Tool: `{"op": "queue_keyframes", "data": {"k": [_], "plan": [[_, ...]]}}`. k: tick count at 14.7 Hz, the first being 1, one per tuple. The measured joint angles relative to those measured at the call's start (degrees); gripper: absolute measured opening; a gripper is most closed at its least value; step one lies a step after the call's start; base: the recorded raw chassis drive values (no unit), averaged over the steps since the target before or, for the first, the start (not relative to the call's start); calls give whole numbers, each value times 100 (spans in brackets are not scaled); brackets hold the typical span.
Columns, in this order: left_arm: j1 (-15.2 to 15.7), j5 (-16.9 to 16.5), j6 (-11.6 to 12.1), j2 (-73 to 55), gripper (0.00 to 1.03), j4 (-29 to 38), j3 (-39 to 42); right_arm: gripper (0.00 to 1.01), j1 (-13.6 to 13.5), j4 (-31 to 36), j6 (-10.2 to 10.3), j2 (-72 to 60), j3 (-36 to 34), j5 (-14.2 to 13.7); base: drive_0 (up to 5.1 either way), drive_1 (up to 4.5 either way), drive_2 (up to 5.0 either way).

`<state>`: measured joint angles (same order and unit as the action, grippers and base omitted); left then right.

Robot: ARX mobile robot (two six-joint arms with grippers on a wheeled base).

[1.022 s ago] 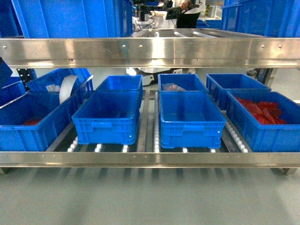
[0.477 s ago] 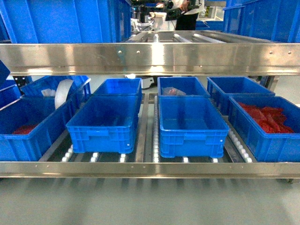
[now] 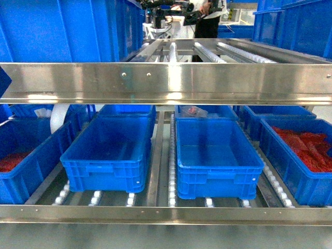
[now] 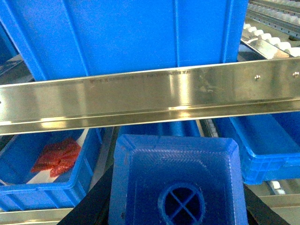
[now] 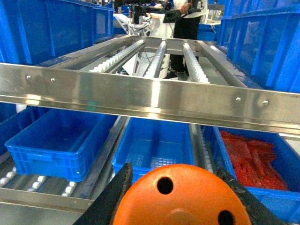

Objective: Sort blue parts and orange caps into right shelf containers

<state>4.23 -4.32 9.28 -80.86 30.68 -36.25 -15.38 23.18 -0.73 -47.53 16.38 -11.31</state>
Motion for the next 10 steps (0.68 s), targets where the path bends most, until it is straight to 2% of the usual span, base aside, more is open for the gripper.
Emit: {"op": "queue_keyframes", "data": {"k": [9, 10], "plan": [[0, -13, 0, -28, 44, 0, -11, 44, 0, -26, 0, -2, 0, 0, 6, 435, -423], [0, -13, 0, -28, 44, 2, -11, 44, 0, -4, 0, 0, 0, 0, 0, 0, 0]]}}
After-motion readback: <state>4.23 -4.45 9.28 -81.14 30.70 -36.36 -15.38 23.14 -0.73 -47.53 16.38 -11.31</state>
